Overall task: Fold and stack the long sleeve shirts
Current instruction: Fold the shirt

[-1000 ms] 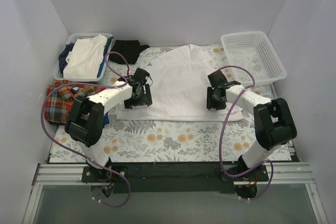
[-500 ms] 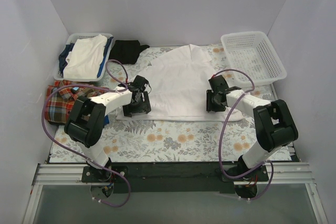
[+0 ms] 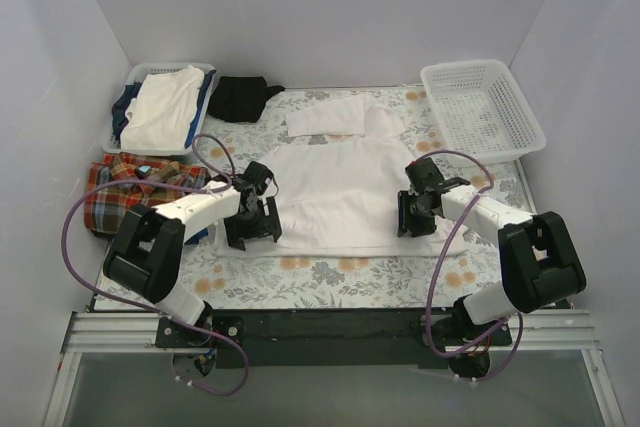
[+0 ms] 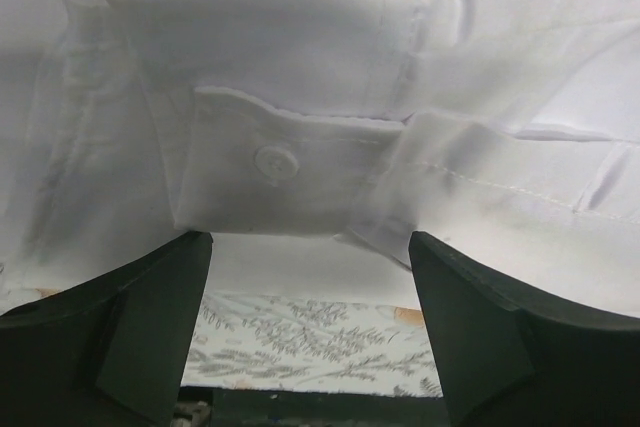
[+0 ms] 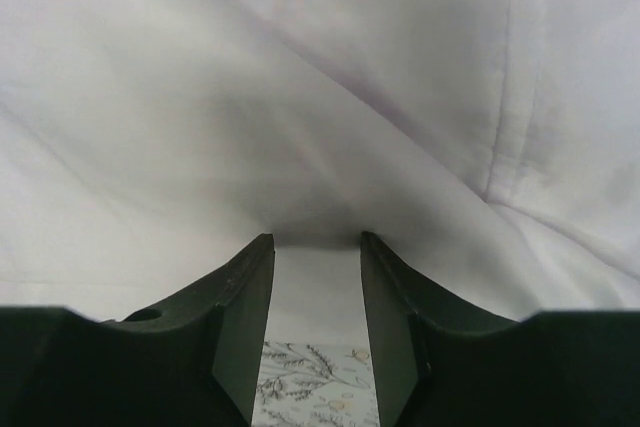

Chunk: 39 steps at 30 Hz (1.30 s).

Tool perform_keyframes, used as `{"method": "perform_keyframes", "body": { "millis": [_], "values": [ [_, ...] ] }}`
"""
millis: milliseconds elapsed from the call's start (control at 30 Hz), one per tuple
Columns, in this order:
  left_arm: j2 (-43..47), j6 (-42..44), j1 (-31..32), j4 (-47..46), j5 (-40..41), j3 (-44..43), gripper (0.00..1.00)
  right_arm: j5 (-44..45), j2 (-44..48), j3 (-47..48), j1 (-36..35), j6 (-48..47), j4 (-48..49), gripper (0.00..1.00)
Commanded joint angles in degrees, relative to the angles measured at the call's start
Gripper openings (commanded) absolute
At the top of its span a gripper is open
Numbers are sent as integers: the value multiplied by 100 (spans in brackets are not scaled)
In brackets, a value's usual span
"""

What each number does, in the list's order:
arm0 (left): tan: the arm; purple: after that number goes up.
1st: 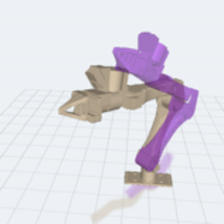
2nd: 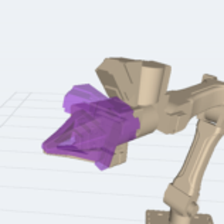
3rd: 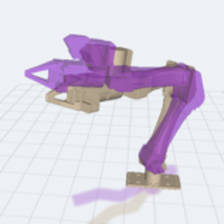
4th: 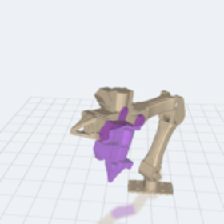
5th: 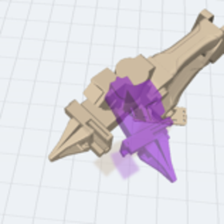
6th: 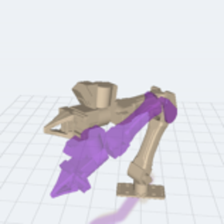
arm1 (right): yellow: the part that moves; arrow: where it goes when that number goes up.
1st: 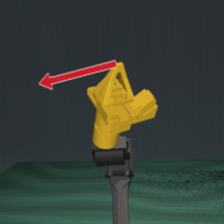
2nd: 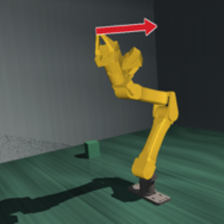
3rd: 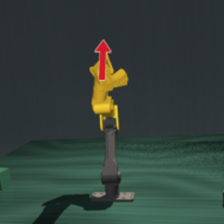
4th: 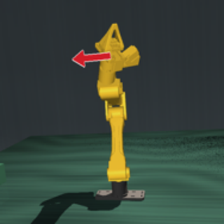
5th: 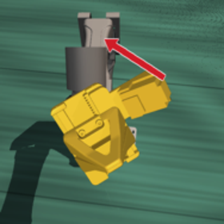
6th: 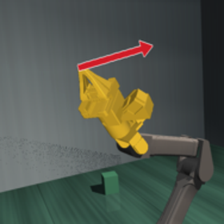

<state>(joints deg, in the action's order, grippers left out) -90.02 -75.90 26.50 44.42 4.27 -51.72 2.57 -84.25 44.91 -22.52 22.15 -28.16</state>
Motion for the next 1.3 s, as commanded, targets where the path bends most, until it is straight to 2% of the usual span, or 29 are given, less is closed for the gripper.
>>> {"method": "perform_keyframes", "body": {
  "millis": [0,133,233,367,533,833,1000,1100,1267],
  "values": [
    [616,-267,22,734,-313,347,81,-871,-13,-351,-15,105,-1621,49],
    [960,-303,22,997,-217,374,82,-1092,277,-632,-15,149,-1841,48],
    [969,-180,13,1191,55,-178,84,-978,662,-676,-24,114,-1912,48],
    [627,48,-13,1236,433,-1241,88,-636,910,-80,-24,202,-2149,48],
    [-311,505,-92,867,575,-2366,88,-127,823,1028,-15,298,-2343,48],
    [-1640,1076,-110,41,644,-2957,79,446,-3,2108,-15,509,-1957,48],
    [-1914,1419,-110,-364,1514,-3396,77,350,-258,2400,-6,615,-1754,48],
    [-2142,1429,-110,-276,1647,-3625,76,376,-329,2479,2,606,-1745,48],
    [-2204,1464,-110,-391,1664,-3529,75,429,-382,2488,-6,536,-1745,48]
  ]
}}
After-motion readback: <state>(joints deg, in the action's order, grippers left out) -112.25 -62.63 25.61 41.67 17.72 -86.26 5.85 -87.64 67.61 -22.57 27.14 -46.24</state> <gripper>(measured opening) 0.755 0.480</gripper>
